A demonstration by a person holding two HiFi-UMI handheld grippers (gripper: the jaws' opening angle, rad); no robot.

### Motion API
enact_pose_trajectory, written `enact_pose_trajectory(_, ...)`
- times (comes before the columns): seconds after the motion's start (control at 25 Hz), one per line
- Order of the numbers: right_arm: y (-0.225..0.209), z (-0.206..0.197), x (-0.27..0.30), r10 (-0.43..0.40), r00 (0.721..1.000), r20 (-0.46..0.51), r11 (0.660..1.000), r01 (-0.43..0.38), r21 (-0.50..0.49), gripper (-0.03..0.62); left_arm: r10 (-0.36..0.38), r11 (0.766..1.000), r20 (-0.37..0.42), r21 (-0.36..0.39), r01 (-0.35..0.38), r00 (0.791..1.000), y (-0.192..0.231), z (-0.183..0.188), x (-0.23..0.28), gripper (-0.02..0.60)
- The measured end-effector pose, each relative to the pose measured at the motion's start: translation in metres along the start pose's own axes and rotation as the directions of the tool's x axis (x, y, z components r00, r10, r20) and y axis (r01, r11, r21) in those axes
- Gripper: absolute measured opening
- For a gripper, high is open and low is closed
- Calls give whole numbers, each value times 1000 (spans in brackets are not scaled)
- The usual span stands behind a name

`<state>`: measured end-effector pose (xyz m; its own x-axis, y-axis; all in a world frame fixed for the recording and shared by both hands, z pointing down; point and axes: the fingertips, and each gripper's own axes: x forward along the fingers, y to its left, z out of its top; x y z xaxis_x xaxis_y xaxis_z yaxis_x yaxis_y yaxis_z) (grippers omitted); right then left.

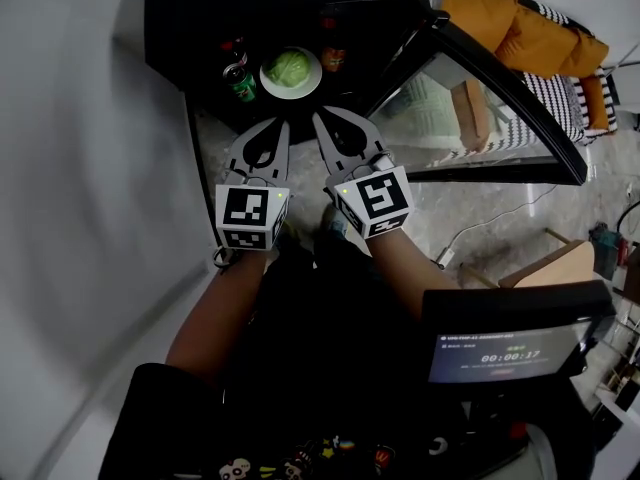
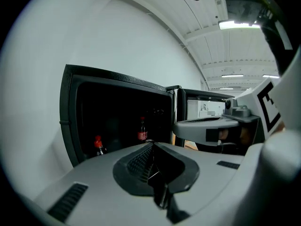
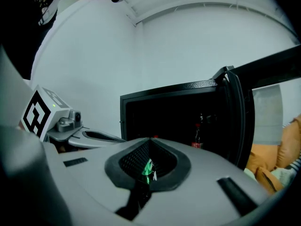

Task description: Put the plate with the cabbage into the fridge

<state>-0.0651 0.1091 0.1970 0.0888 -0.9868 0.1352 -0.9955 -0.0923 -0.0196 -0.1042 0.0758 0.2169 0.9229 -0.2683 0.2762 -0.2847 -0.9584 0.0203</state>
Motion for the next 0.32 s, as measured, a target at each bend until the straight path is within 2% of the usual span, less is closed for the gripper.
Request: enact_pose_trajectory(0.32, 4, 6, 0, 36, 999, 9, 999, -36, -18, 6, 24, 1000, -9, 3, -24, 1000, 5, 4, -2, 5)
